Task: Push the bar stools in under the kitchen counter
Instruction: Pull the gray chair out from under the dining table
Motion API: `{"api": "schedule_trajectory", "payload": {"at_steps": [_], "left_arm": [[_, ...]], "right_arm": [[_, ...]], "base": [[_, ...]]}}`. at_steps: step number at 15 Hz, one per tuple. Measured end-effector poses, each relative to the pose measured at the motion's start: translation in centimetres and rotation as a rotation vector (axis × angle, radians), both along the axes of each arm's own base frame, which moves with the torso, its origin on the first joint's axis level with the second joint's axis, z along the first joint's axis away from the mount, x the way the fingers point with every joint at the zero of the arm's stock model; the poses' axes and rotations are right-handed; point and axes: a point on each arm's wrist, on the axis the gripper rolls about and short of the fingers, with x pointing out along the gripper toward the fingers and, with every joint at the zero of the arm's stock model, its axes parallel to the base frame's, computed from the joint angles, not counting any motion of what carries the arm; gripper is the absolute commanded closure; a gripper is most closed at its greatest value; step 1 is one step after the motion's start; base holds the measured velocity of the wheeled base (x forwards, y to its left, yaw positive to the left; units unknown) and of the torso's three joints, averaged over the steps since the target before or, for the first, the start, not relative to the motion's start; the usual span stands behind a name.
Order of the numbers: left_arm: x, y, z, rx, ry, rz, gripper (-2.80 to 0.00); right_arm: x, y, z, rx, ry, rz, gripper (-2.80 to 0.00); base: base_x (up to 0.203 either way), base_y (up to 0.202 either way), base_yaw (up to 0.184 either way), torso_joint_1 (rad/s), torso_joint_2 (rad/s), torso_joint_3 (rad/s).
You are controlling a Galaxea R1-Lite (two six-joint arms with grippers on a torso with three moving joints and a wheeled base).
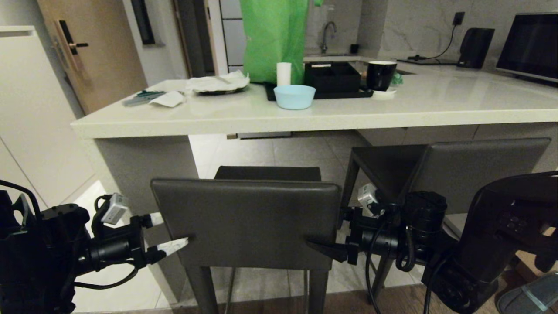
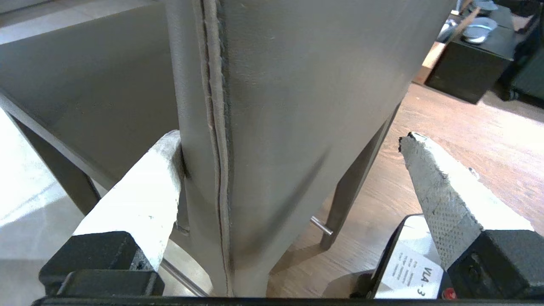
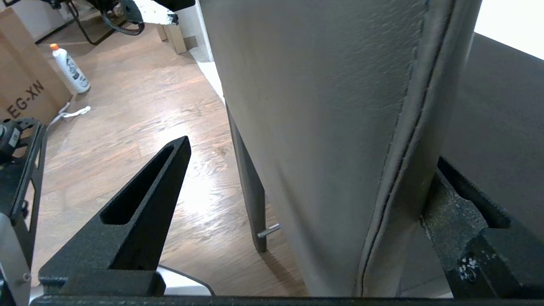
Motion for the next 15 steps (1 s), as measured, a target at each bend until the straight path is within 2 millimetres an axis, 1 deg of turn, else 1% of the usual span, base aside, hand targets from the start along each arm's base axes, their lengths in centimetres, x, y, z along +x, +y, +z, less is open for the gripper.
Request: {"api": "schedule_trajectory", "payload": {"at_steps": [12, 13, 15], "left_arm": [[-0.43, -0.08, 0.34, -0.001, -0.002, -0.006, -2.8], [-0.52, -0.1, 0.4, -0.001, -0.001, -0.005, -2.8], [-0.71, -0.21, 0.6, 0.001, -0.007, -0.009, -2.8]], "right_arm": [[-0.1, -0.1, -0.1, 0.0, 0.01, -0.002, -2.8], [-0.12, -0.11, -0.12, -0.001, 0.011, -0.002, -2.8], [-0.1, -0.22, -0.15, -0.002, 0.015, -0.003, -2.8]], "base": [[-0.193, 0.0, -0.002, 0.002, 0.0, 0.002], [-0.142, 0.0, -0.005, 0.002, 0.0, 0.007], [0.0, 0.0, 0.0, 0.0, 0.0, 0.0]]}}
